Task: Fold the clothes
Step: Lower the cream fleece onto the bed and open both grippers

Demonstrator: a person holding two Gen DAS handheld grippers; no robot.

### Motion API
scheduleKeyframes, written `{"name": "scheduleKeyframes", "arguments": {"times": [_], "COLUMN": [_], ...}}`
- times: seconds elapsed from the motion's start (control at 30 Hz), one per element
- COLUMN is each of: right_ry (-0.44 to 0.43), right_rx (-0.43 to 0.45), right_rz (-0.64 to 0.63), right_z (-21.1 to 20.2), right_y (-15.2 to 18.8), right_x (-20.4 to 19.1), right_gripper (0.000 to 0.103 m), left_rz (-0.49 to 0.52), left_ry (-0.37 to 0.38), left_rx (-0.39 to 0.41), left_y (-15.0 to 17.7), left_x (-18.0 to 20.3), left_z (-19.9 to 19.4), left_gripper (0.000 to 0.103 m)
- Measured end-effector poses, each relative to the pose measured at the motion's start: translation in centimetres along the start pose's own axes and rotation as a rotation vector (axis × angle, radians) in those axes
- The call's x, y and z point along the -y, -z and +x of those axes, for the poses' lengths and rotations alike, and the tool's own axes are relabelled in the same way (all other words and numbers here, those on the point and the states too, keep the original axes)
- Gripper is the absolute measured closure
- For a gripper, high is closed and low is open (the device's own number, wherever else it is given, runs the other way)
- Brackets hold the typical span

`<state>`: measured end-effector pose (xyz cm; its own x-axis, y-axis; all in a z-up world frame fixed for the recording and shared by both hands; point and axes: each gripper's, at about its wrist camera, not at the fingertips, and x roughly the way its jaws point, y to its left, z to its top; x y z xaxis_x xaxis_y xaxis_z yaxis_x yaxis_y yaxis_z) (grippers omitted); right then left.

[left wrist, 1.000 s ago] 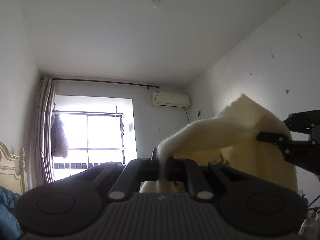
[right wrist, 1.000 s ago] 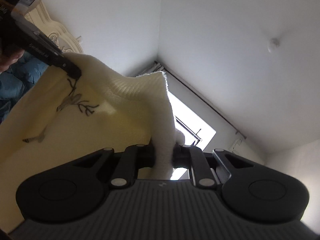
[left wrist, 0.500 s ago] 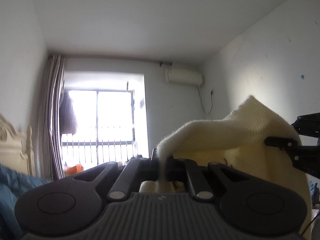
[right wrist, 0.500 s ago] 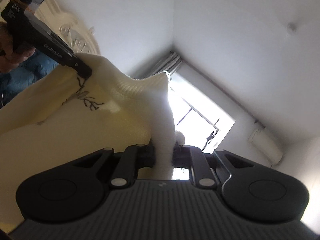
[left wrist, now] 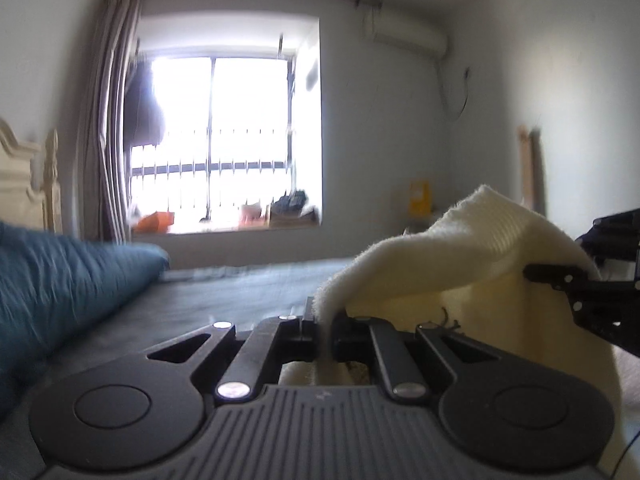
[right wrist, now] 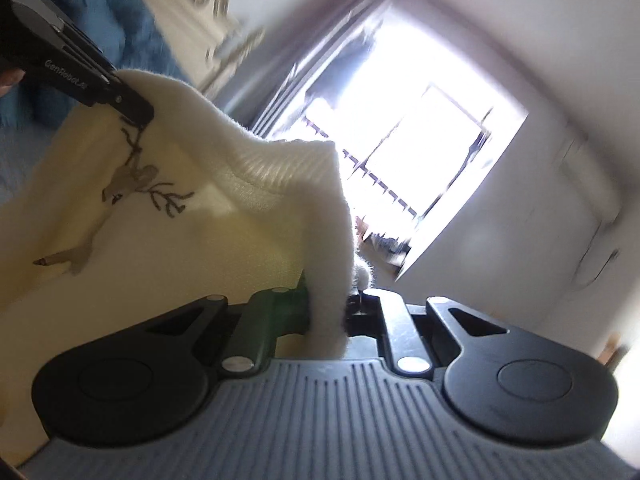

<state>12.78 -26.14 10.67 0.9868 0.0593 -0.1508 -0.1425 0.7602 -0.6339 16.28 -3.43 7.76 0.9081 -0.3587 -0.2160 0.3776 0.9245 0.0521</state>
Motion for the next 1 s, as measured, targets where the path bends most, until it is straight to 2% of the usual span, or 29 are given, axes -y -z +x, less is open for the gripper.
{"name": "scheduleKeyframes", "arguments": {"times": [0.13, 0.27, 0.3, 0.37, 0.4, 0.43, 0.47, 0.5, 0.53, 0.57, 0.63, 0.8, 0.9, 1.0], "right_ry": [-0.049, -0.096, -0.112, -0.138, -0.156, -0.172, -0.183, -0.194, -0.202, -0.198, -0.194, -0.207, -0.237, -0.312], "right_rx": [-0.115, -0.232, -0.260, -0.322, -0.358, -0.393, -0.421, -0.449, -0.474, -0.485, -0.491, -0.488, -0.483, -0.483], "right_rz": [0.030, 0.080, 0.102, 0.159, 0.187, 0.213, 0.234, 0.255, 0.275, 0.292, 0.327, 0.451, 0.550, 0.681], "right_z": [8.1, 15.0, 16.5, 19.6, 20.5, 21.1, 20.4, 19.7, 19.0, 18.5, 17.4, 13.1, 7.9, 2.9], "right_y": [5.3, 11.0, 12.5, 13.8, 14.9, 15.7, 14.4, 13.2, 12.2, 12.7, 12.9, 11.1, 10.2, 10.6], "right_x": [-2.7, -4.9, -5.1, -6.6, -6.8, -7.3, -8.4, -9.5, -10.3, -9.3, -7.7, -0.4, 2.1, 3.5], "right_gripper": [0.093, 0.092, 0.093, 0.091, 0.089, 0.080, 0.072, 0.069, 0.059, 0.051, 0.047, 0.037, 0.028, 0.024], "left_rz": [0.001, 0.027, 0.026, 0.024, 0.026, 0.037, 0.040, 0.035, 0.028, 0.012, -0.020, -0.091, -0.136, -0.125], "left_ry": [-0.014, -0.014, -0.020, -0.032, -0.038, -0.042, -0.044, -0.046, -0.050, -0.056, -0.062, -0.074, -0.071, -0.052], "left_rx": [-0.109, -0.268, -0.309, -0.392, -0.426, -0.430, -0.432, -0.435, -0.438, -0.437, -0.427, -0.370, -0.352, -0.369], "left_y": [5.1, 10.5, 11.6, 13.7, 14.7, 15.2, 15.1, 14.5, 13.9, 13.1, 10.7, 4.9, 2.7, 2.1], "left_x": [-1.1, -1.3, -1.3, -1.5, -1.5, -1.4, -1.5, -1.7, -1.9, -2.2, -2.9, -4.6, -5.6, -5.6], "left_z": [8.0, 14.4, 15.3, 17.1, 17.8, 17.8, 17.7, 17.2, 16.6, 15.8, 13.5, 4.4, -2.2, -9.2], "left_gripper": [0.095, 0.092, 0.084, 0.078, 0.078, 0.077, 0.074, 0.069, 0.067, 0.062, 0.051, 0.047, 0.044, 0.038]}}
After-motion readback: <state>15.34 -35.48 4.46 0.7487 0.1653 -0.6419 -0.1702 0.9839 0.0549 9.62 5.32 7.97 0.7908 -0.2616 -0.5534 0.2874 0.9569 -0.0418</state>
